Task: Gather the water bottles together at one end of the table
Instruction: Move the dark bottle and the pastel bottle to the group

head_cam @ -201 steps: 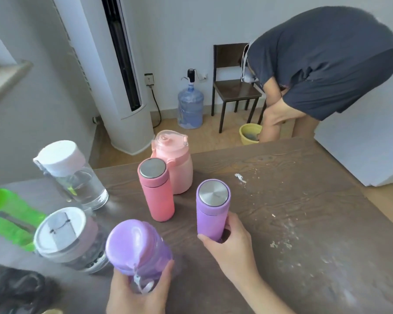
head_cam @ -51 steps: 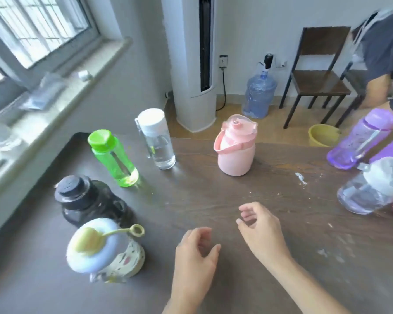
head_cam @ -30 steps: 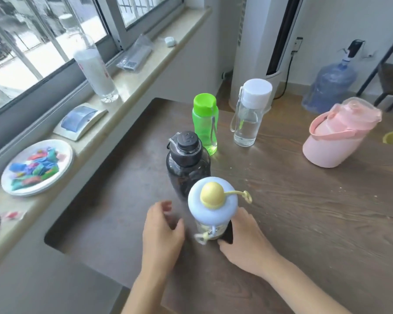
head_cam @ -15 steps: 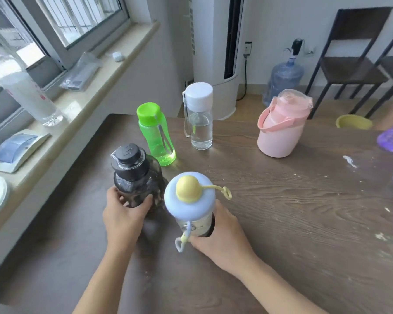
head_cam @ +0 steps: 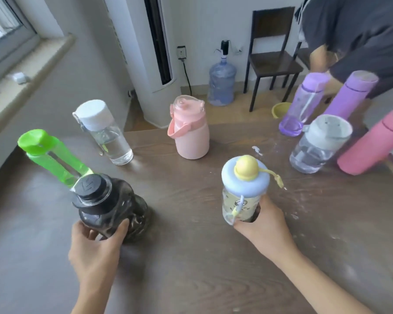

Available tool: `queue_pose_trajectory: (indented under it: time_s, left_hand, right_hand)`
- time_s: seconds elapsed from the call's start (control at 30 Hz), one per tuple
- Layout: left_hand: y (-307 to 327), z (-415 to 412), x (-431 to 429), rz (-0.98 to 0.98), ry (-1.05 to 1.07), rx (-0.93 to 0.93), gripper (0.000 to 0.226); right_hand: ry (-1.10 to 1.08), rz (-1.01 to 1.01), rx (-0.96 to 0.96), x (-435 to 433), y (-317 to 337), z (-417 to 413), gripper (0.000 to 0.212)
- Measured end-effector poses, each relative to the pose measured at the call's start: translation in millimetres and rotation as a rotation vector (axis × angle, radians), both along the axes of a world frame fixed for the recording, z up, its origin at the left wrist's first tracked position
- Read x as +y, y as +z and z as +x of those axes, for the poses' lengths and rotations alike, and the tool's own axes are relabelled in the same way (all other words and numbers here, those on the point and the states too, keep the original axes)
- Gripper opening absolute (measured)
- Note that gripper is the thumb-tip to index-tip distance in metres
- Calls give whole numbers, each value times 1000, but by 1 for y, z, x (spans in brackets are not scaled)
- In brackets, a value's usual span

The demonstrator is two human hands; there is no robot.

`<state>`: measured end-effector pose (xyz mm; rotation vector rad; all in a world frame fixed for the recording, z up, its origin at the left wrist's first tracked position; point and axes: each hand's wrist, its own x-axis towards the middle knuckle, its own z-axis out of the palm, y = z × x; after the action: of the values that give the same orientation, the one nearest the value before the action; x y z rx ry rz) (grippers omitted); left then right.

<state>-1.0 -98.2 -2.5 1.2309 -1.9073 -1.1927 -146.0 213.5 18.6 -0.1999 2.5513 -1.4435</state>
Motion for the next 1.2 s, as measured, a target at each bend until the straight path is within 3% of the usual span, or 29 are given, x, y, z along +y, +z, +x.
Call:
queue_pose_trajectory:
  time_s: [0.37,0.67,0.9,1.2]
  left_hand:
    - [8,-113,209,117,-532,35,54]
    - [13,-171,330,145,-754,3,57]
    - [9,-183,363,122,-825,-12,58]
    - [4,-168,344,107,-799,-46,57]
  right_hand:
    - [-248,7,41,159,-2,-28,54]
    - [-461,13,100,279,-5,-51,59]
    - [-493,-28,95,313,-11,-72,58]
    - [-475,40,86,284,-12,-88,61]
